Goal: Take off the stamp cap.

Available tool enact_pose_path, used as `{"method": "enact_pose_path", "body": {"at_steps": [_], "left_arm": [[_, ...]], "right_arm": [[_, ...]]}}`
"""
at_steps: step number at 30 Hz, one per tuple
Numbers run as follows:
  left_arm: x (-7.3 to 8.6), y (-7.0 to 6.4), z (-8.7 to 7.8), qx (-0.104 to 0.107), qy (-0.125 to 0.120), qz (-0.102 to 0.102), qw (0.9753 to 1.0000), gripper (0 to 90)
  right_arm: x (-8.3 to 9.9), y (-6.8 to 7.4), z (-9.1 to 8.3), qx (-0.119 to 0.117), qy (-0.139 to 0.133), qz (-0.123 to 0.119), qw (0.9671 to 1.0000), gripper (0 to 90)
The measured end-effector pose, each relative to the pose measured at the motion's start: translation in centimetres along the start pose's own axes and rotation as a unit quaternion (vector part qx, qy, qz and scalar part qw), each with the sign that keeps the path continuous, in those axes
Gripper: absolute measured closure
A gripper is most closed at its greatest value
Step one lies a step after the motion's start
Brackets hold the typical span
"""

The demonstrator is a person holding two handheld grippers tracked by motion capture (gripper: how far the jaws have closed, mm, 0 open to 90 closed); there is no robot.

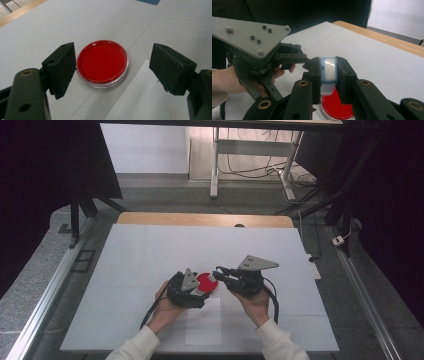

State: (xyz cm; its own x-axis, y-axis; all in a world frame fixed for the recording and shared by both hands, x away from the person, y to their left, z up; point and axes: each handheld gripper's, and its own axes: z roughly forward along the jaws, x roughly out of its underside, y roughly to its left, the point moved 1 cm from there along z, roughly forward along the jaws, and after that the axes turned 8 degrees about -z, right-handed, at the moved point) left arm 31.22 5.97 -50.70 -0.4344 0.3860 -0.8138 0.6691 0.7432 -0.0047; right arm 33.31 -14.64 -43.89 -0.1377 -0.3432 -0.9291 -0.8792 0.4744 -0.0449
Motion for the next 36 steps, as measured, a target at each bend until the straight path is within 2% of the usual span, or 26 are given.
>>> {"method": "enact_pose_path", "body": {"at_steps": [8,13,16,22,36], "left_arm": [[-0.3,-0.5,0.4,-0.005,-0.004,0.007,1.0,21.5],[-0.6,-0.6,0.5,-0.006,-0.008,0.0,1.0,22.0],[-0.6,-0.7,0.6,-0.012,-0.009,0.008,0.9999,22.1],[-0.6,-0.7,0.7,-0.017,-0.012,0.003,0.9998,22.3],[-0.8,-1.0,1.0,-0.029,-0.026,0.007,0.9992,25.6]], "right_arm": [[0.1,-0.1,0.1,0.001,0.001,0.01,0.9999,75.1],[0.3,-0.1,0.3,0.003,0.006,0.014,0.9999,75.1],[0.4,-0.1,0.4,0.006,0.01,0.019,0.9997,75.1],[0.6,-0.1,0.7,0.007,0.018,0.033,0.9993,75.1],[0.8,0.2,1.1,0.002,0.024,0.034,0.9991,75.1]]}}
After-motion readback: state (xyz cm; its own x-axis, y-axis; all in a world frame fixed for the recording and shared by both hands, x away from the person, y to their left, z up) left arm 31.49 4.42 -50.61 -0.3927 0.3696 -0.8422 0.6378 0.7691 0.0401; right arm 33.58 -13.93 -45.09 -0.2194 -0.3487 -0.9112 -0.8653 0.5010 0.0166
